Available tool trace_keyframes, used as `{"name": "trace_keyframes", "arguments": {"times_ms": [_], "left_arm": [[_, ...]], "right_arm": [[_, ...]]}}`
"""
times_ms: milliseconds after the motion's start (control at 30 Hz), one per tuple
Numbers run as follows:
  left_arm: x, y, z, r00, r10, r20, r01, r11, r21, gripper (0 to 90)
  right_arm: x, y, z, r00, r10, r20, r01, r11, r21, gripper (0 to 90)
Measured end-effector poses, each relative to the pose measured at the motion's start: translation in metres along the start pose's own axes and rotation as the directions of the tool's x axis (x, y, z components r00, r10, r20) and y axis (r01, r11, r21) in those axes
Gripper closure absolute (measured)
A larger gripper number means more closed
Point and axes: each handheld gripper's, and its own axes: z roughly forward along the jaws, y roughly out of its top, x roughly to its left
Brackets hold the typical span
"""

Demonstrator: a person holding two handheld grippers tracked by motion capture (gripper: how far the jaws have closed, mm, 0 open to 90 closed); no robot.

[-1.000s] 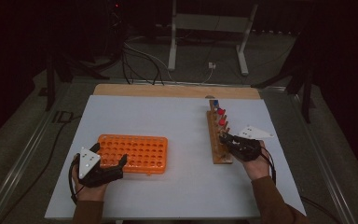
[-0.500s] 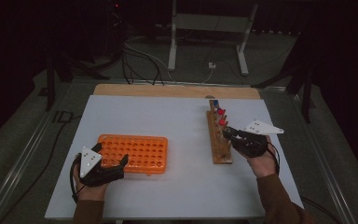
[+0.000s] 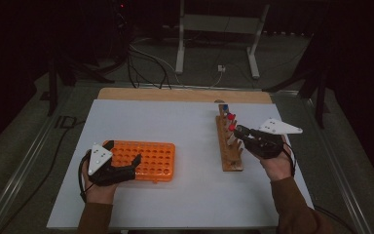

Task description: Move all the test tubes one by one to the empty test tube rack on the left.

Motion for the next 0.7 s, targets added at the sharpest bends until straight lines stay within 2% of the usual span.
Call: {"name": "trace_keyframes", "arguments": {"times_ms": [100,133,167,200,233,267,300,400,433,567,600,633,667,700], "left_arm": [[-0.007,0.011,0.009,0.9994,-0.001,0.034,0.001,1.0,-0.002,1.1],[-0.007,0.011,0.009,0.9994,-0.001,0.034,0.001,1.0,-0.002,1.2],[-0.012,0.015,0.015,0.9984,0.004,0.056,-0.004,1.0,-0.002,1.1],[-0.012,0.015,0.015,0.9984,0.004,0.056,-0.004,1.0,-0.002,1.2],[-0.017,0.019,0.022,0.9969,0.012,0.078,-0.012,0.9999,0.002,1.2],[-0.017,0.019,0.022,0.9969,0.012,0.078,-0.012,0.9999,0.002,1.2],[-0.024,0.021,0.029,0.9946,0.018,0.102,-0.018,0.9998,0.005,1.2],[-0.032,0.024,0.036,0.9925,0.029,0.119,-0.03,0.9995,0.011,1.2],[-0.039,0.026,0.043,0.9894,0.034,0.141,-0.037,0.9993,0.013,1.2],[-0.056,0.031,0.056,0.9806,0.058,0.187,-0.062,0.9979,0.016,3.7],[-0.056,0.031,0.056,0.9806,0.058,0.187,-0.062,0.9979,0.016,4.1],[-0.065,0.033,0.062,0.9746,0.077,0.21,-0.083,0.9964,0.018,4.5],[-0.065,0.033,0.062,0.9746,0.077,0.21,-0.083,0.9964,0.018,4.7],[-0.074,0.034,0.068,0.9696,0.098,0.224,-0.106,0.9941,0.024,5.0]], "right_arm": [[0.003,0.004,0.002,0.9999,-0.007,-0.011,0.007,1.0,0.001,76.2],[0.004,0.006,0.002,0.9998,-0.013,-0.015,0.013,1.0,0.0,76.2],[0.005,0.007,0.003,0.9997,-0.012,-0.021,0.012,1.0,-0.003,76.3],[0.007,0.008,0.004,0.9995,-0.01,-0.028,0.01,1.0,-0.005,76.2],[0.008,0.008,0.005,0.9994,-0.012,-0.034,0.011,1.0,-0.007,76.3],[0.01,0.009,0.006,0.9991,-0.014,-0.041,0.013,1.0,-0.008,76.3],[0.011,0.01,0.007,0.9986,-0.013,-0.051,0.013,1.0,-0.006,76.2],[0.014,0.01,0.01,0.9978,-0.015,-0.064,0.015,1.0,-0.003,76.2],[0.018,0.011,0.013,0.9967,-0.018,-0.079,0.018,1.0,0.004,76.2],[0.026,0.012,0.021,0.9939,-0.018,-0.109,0.02,1.0,0.02,76.2],[0.028,0.013,0.023,0.9932,-0.021,-0.114,0.024,0.999,0.024,76.2],[0.03,0.013,0.025,0.9926,-0.021,-0.12,0.025,0.999,0.028,76.2],[0.03,0.013,0.025,0.9926,-0.021,-0.12,0.025,0.999,0.028,76.2],[0.033,0.014,0.028,0.9906,-0.018,-0.135,0.023,0.999,0.032,76.2]]}}
